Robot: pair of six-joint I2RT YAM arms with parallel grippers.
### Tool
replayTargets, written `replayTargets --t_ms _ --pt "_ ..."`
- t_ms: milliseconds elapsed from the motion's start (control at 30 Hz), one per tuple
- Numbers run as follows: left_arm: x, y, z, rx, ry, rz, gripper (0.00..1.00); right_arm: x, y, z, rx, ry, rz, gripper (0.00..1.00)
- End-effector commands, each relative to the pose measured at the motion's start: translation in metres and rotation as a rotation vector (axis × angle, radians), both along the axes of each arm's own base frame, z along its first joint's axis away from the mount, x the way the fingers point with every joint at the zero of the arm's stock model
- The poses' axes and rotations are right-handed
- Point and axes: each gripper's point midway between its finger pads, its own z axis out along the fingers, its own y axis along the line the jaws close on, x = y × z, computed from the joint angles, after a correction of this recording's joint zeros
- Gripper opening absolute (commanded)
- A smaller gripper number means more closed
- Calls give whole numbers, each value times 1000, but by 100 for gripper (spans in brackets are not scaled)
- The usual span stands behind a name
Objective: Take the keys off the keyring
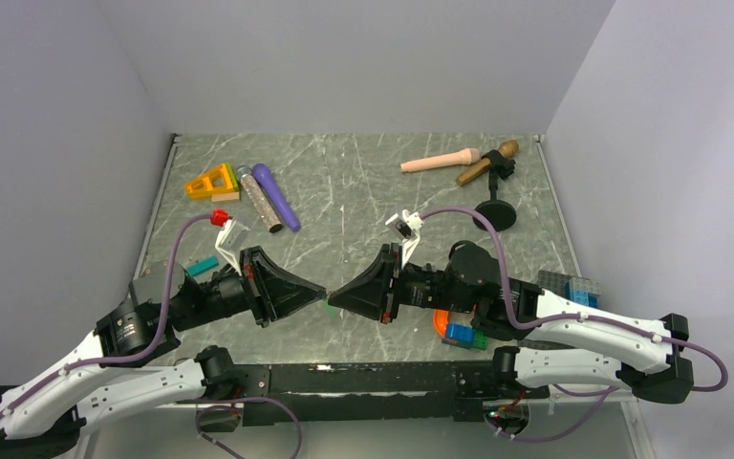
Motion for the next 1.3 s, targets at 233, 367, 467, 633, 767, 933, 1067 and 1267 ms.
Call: replayTargets --t_ms 233,367,467,633,767,933,1067,1267 --pt "-9 2 17 -90 0 -35 0 3 -1 19 58 -23 -23 0" --pt "-9 5 12 -54 0 -31 3 3 -1 14 34 -25 -20 0" --pt "-8 11 12 7 -27 -14 34 1 -6 1 -24 -14 -17 0" --pt "-1 29 11 202 -118 34 54 -8 -24 -23 -110 9 5 0" --pt "-5 28 7 321 -176 -28 55 -16 -39 -26 -120 14 18 0" --pt "-6 11 -2 387 -154 -98 54 -21 -50 -18 -89 2 29 0" --pt "-17 -9 1 341 -153 -202 50 -23 -52 -15 -83 -4 40 0" --pt "-22 -27 3 314 -136 -276 40 -23 -50 -16 -103 -12 48 0"
